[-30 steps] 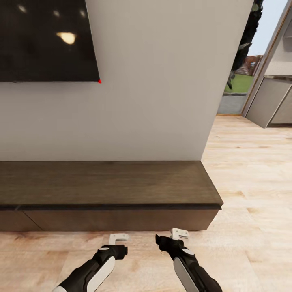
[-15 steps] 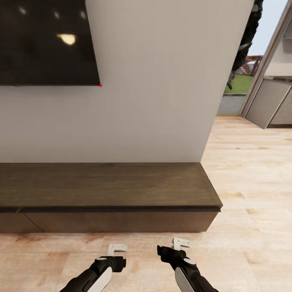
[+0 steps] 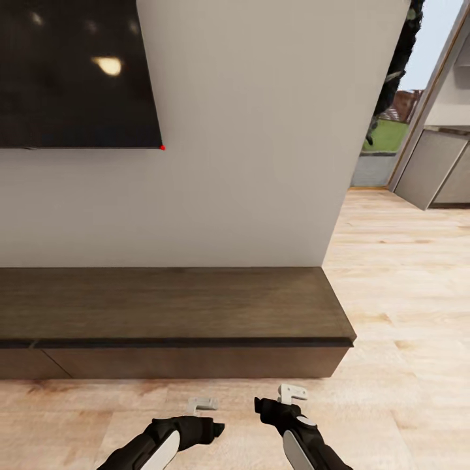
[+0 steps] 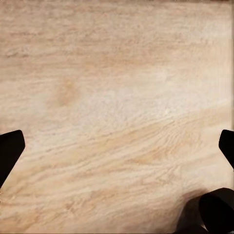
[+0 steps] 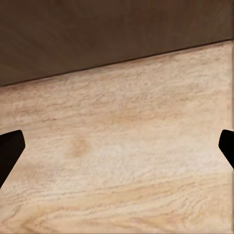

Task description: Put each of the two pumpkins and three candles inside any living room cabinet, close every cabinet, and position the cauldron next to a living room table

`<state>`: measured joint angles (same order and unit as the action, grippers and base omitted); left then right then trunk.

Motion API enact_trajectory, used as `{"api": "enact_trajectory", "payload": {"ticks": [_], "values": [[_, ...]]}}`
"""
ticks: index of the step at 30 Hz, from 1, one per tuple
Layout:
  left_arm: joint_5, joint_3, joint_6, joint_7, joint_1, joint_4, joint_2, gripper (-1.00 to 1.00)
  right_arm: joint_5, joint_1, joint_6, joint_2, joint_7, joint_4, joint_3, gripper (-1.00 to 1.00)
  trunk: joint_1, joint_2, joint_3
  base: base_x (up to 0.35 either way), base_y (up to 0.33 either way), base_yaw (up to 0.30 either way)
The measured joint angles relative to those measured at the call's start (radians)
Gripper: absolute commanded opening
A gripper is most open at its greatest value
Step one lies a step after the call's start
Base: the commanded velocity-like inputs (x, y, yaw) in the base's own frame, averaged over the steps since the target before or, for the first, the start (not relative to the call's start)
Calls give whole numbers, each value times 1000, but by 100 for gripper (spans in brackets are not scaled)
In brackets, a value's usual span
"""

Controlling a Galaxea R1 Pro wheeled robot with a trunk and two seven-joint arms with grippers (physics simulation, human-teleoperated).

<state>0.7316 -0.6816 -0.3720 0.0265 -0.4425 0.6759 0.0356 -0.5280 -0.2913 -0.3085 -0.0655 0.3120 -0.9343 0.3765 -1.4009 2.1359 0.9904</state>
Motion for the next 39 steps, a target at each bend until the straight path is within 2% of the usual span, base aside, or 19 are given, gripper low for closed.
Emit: {"api": "enact_trajectory", "payload": {"ticks": [5, 10, 17, 22, 39], "values": [[-1, 3, -75, 0, 0, 1, 0, 100, -2, 0, 1, 1, 1, 4, -2, 100, 19, -35, -16, 0, 0, 0], [-4, 4, -119, 1, 0, 2, 0, 100, -7, 0, 1, 0, 2, 6, -4, 100, 38, -70, -31, 0, 0, 0], [-4, 6, -129, 1, 0, 2, 0, 100, -46, 0, -1, -1, 4, 13, -6, 100, 65, -119, -53, -7, 0, -142], [-4, 6, -145, 1, 0, 2, 1, 100, -82, 0, -1, -1, 5, 15, -6, 100, 84, -154, -69, -210, 0, -263], [-4, 6, -151, 1, 0, 2, 0, 100, -119, 0, 1, -1, 3, 64, -8, 100, 150, -273, -122, -30, 0, -276]]}}
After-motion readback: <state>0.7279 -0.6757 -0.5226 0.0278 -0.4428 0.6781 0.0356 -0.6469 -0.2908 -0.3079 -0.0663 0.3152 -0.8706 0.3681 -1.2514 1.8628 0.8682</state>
